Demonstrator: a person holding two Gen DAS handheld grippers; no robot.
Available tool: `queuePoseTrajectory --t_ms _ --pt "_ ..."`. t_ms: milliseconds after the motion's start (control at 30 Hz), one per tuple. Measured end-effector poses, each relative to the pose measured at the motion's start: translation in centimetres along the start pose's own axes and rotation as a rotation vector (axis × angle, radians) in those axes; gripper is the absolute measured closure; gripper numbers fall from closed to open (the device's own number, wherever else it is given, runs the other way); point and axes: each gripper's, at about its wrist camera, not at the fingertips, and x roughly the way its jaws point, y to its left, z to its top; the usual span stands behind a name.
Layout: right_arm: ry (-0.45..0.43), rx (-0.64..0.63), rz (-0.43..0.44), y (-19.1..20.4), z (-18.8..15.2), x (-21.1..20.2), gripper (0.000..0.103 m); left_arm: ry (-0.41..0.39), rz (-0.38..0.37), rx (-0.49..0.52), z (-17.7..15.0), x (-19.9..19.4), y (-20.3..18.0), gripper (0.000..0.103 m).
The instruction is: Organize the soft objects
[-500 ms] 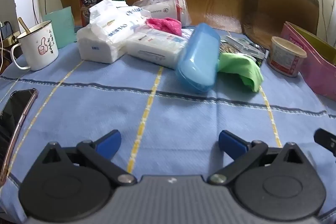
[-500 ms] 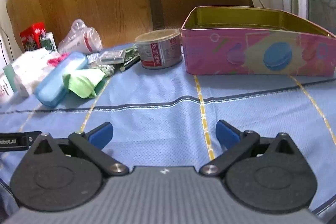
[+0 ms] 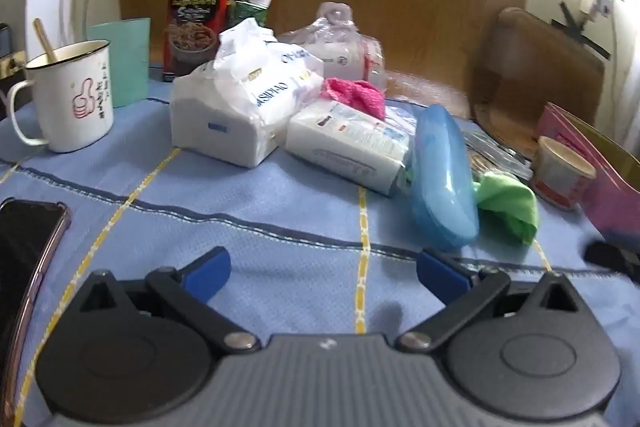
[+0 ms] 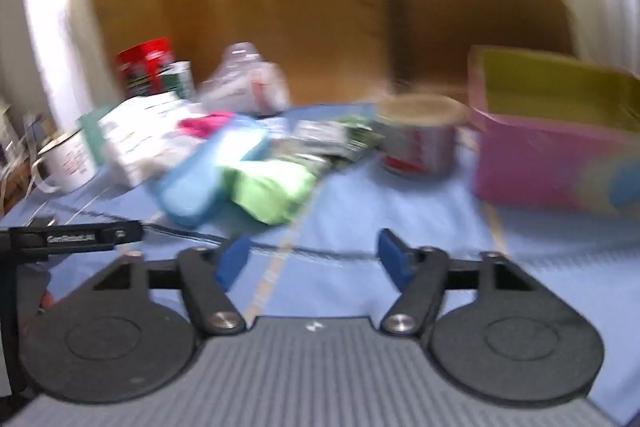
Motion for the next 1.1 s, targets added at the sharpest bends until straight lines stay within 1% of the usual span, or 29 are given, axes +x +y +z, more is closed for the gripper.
queuePoseTrajectory --t_ms 33,100,133,200,300,367,400,433,467,500,533,600,667,733,833,900,967,1033,1100 --pt "0.0 -0.027 0.015 0.8 0.6 0.6 0.041 -0.006 -0.018 -0.009 0.0 -0.2 0.3 0.0" --pt "0.018 -0.057 0.058 2.3 2.1 2.2 0.042 -0.027 -0.047 -0.058 -0.1 -0.6 1.2 0.0" --pt "0.036 -0.057 0.091 3.0 2.8 3.1 0.041 -0.039 -0.038 -0.087 -0.2 -0.8 1.8 0.0" --pt "0.081 -0.039 0.148 4.5 3.4 4.4 0.041 -0.053 -0.02 -0.127 -0.2 -1.3 2.7 0.0" --pt "0.155 0.049 0.176 5.5 3.3 7.0 0.041 -0.072 -0.025 -0.176 -0.1 -2.2 4.4 0.0" --pt "0.181 0.126 0.164 5.7 3.2 8.4 0.034 -0.079 -0.016 -0.187 0.0 -2.7 4.9 0.0" --pt "0.185 0.167 0.144 5.8 3.3 9.0 0.025 -0.076 -0.014 -0.193 0.2 -2.7 5.1 0.0" --pt "0.186 0.196 0.142 5.8 3.3 9.6 0.025 -0.073 -0.019 -0.201 0.2 -2.8 5.2 0.0" --pt "0.198 0.214 0.146 5.7 3.2 10.2 0.025 -0.068 -0.027 -0.208 0.3 -2.8 5.3 0.0" --pt "0.228 0.235 0.152 5.3 3.2 10.8 0.03 -0.064 -0.036 -0.212 0.3 -2.8 5.4 0.0" --pt "0.218 0.238 0.145 5.2 3.3 10.6 0.038 -0.061 -0.044 -0.214 0.4 -2.8 5.3 0.0" --pt "0.242 0.241 0.174 4.8 3.2 10.0 0.043 -0.057 -0.064 -0.203 0.4 -2.9 5.0 0.0" --pt "0.256 0.205 0.214 3.7 2.5 8.3 0.046 -0.046 -0.106 -0.182 0.3 -2.9 4.1 0.0" --pt "0.269 0.1 0.237 3.0 1.4 5.9 0.048 -0.02 -0.193 -0.158 0.3 -2.8 3.0 0.0" --pt "0.276 -0.04 0.228 1.9 -0.3 2.0 0.048 0.051 -0.334 -0.139 -0.1 -2.1 1.0 0.001" --pt "0.267 -0.119 0.193 1.1 -1.8 -0.8 0.048 0.107 -0.425 -0.14 -0.4 -1.5 -0.7 0.003" --pt "0.255 -0.147 0.16 0.4 -2.9 -2.9 0.048 0.166 -0.513 -0.138 -0.8 -1.0 -2.7 0.004" --pt "0.237 -0.144 0.135 -0.3 -4.1 -4.3 0.048 0.222 -0.576 -0.133 -1.1 -0.5 -4.8 0.004" --pt "0.219 -0.138 0.117 -0.4 -5.0 -4.4 0.047 0.262 -0.596 -0.106 -1.6 0.0 -6.8 0.004"
